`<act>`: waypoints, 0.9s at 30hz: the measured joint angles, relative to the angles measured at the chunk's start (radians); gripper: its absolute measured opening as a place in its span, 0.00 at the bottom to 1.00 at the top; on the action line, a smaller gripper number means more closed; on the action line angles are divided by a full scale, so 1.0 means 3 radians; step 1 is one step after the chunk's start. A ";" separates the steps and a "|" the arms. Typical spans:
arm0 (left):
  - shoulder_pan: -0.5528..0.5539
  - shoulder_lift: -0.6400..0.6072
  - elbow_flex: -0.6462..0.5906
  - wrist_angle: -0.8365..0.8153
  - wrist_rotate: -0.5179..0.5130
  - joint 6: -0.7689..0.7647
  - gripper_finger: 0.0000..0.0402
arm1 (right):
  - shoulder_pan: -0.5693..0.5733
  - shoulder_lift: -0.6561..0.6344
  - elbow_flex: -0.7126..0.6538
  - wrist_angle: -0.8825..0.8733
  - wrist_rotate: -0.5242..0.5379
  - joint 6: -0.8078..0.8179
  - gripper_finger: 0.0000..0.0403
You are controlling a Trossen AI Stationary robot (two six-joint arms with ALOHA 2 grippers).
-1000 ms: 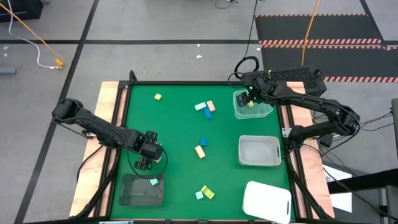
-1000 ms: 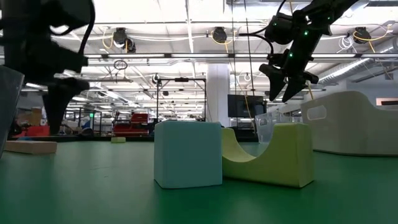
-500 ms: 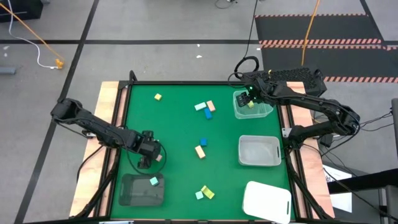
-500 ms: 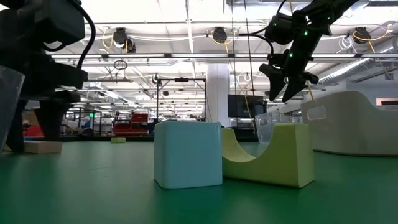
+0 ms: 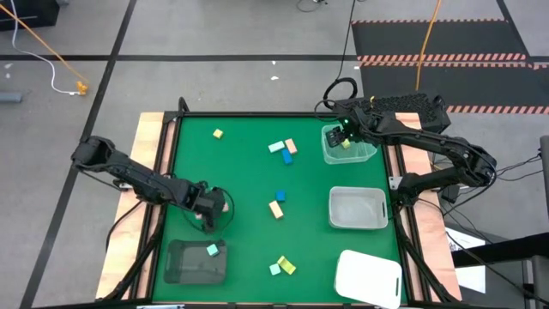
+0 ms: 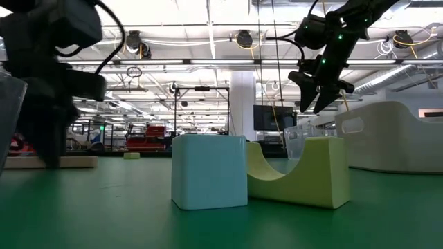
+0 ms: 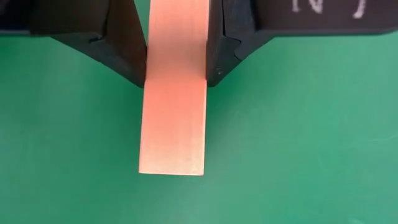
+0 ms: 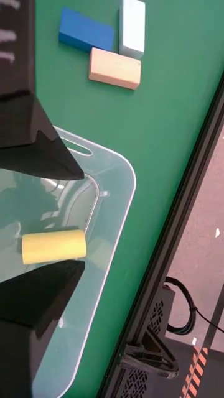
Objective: Sort & place blocks by color
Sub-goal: Put the bottom left pink block into the gray bin
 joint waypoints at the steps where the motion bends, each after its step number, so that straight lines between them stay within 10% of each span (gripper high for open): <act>1: 0.0035 0.0001 0.0000 0.0108 -0.0010 -0.0135 0.32 | 0.0005 0.0000 0.0000 0.0025 -0.0010 0.0002 0.52; 7: 0.0300 -0.0037 0.0000 0.1218 -0.0418 -0.0431 0.32 | 0.0006 0.0000 -0.0001 0.0709 -0.0670 0.0127 0.50; 17: 0.1048 -0.0051 0.0001 0.3511 -0.1301 0.0497 0.32 | 0.0264 0.0000 -0.0001 0.2056 -0.1424 0.0779 0.50; 27: 0.1542 -0.0053 0.0034 0.5040 -0.1310 -0.0432 0.32 | 0.1002 0.0011 -0.0001 0.2966 -0.1119 -0.1052 0.50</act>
